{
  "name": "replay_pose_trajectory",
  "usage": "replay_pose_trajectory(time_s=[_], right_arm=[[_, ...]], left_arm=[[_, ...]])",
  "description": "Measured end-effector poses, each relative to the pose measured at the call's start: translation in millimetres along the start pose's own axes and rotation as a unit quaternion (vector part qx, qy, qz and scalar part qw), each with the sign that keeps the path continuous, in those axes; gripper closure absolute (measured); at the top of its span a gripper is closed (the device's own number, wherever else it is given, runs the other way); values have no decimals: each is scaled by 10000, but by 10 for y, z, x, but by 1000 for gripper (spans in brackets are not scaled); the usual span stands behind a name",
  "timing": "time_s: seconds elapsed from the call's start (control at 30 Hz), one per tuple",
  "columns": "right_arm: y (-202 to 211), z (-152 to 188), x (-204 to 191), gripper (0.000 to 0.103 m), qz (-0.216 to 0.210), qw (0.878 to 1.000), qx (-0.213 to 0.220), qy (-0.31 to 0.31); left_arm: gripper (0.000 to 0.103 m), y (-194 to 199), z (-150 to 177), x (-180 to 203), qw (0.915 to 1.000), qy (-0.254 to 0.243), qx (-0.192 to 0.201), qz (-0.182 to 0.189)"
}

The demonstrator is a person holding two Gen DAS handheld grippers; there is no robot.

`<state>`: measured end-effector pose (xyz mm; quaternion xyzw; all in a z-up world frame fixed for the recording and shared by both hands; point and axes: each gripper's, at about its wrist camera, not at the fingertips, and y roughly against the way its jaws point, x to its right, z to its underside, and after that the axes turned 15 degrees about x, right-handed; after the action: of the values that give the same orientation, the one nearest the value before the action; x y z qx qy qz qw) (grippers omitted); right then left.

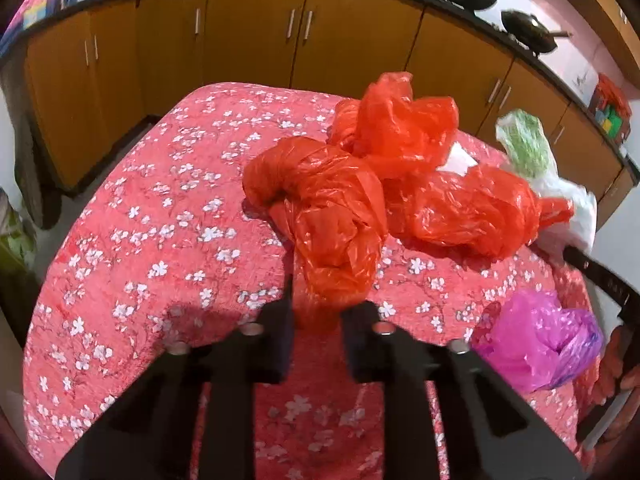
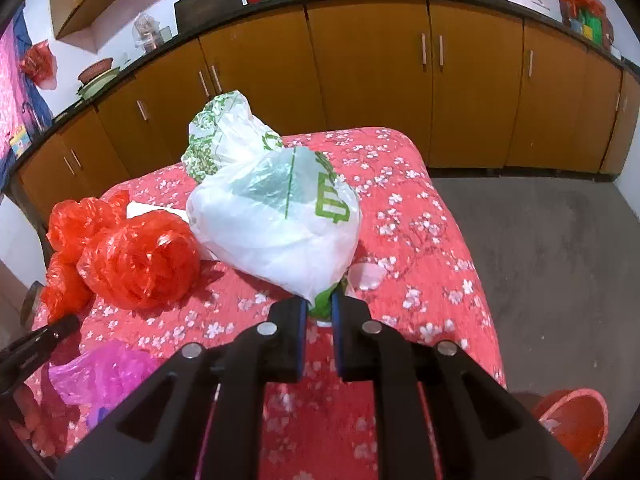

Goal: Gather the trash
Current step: 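Grasp the white green-printed bag with the right tool while the left tool grasps a red bag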

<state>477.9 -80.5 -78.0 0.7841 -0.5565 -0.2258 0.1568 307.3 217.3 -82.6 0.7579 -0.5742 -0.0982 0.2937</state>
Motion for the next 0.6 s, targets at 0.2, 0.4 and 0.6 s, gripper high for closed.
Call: replay_pose_trajectory(time_s=[0.2, 0.4, 0.6], right_arm=[[230, 73, 30, 92, -42, 9999, 153, 34], [482, 108, 101, 92, -79, 9995, 301, -102], [794, 59, 145, 92, -115, 9982, 520, -263]], left_arm=[[99, 281, 21, -91, 9988, -53, 464, 113], [99, 670, 64, -136, 9963, -324, 790, 105], [99, 936, -50, -106, 9938, -276, 1068, 165]])
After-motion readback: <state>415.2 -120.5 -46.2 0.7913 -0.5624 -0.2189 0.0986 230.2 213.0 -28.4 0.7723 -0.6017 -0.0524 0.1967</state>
